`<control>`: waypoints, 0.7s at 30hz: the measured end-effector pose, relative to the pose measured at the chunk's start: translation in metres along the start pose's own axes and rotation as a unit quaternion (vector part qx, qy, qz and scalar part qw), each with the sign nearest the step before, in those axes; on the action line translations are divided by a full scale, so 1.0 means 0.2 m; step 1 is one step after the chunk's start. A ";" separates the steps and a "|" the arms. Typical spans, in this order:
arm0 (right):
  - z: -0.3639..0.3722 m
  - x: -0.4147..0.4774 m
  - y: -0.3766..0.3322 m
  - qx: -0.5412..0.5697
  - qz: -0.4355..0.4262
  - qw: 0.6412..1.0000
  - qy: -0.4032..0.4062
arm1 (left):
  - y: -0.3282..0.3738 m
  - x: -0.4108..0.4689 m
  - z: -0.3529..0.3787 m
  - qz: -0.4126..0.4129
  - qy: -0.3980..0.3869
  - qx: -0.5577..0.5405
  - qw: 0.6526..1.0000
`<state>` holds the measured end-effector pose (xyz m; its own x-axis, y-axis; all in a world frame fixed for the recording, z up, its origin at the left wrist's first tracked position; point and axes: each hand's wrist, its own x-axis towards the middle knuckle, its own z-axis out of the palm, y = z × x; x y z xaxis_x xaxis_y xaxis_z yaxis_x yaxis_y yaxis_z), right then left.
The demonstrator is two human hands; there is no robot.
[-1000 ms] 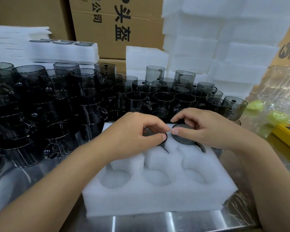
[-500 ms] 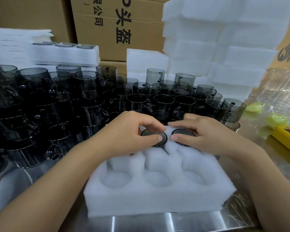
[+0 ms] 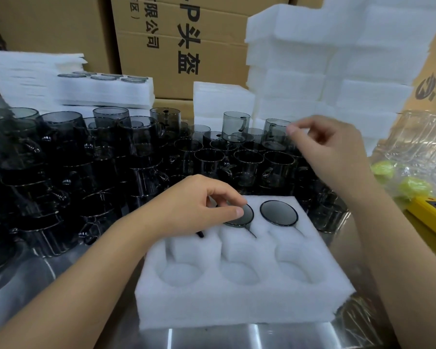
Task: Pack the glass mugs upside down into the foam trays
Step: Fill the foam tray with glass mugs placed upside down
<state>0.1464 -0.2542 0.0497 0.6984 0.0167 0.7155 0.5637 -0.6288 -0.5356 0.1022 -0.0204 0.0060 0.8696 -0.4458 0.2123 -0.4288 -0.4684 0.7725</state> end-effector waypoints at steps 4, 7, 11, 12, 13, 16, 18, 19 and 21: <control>0.08 0.17 0.08 -0.159 0.041 0.986 -0.018 | -0.01 0.00 0.00 0.006 0.000 0.007 1.000; 0.16 0.19 0.13 -0.177 0.049 0.983 -0.017 | -0.01 0.00 0.00 0.008 -0.001 0.004 1.000; 0.20 0.21 0.17 -0.224 0.049 0.973 -0.022 | -0.01 0.01 0.00 0.006 0.001 0.001 1.000; 0.20 0.22 0.18 -0.223 0.049 0.973 -0.029 | -0.01 0.01 0.00 0.005 0.001 -0.001 1.000; 0.20 0.21 0.18 -0.222 0.046 0.973 -0.036 | -0.01 0.01 0.00 0.005 0.001 -0.003 1.000; 0.19 0.20 0.16 -0.215 0.019 0.976 -0.038 | 0.00 0.01 0.00 0.004 0.002 -0.017 1.000; 0.17 0.19 0.11 -0.173 -0.004 0.985 -0.019 | 0.01 0.01 -0.01 0.007 0.004 -0.025 1.000; 0.16 0.18 0.08 -0.142 -0.014 0.990 -0.009 | 0.01 0.01 -0.01 0.006 0.008 -0.030 1.000; 0.14 0.14 -0.01 -0.086 -0.039 0.996 0.008 | 0.00 0.02 -0.02 0.004 0.018 -0.047 0.999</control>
<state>0.1764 -0.2303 0.0586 0.6478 0.0586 0.7596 0.5310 -0.7497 -0.3950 0.1055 -0.0194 0.0091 0.8753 -0.4201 0.2392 -0.4122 -0.3899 0.8235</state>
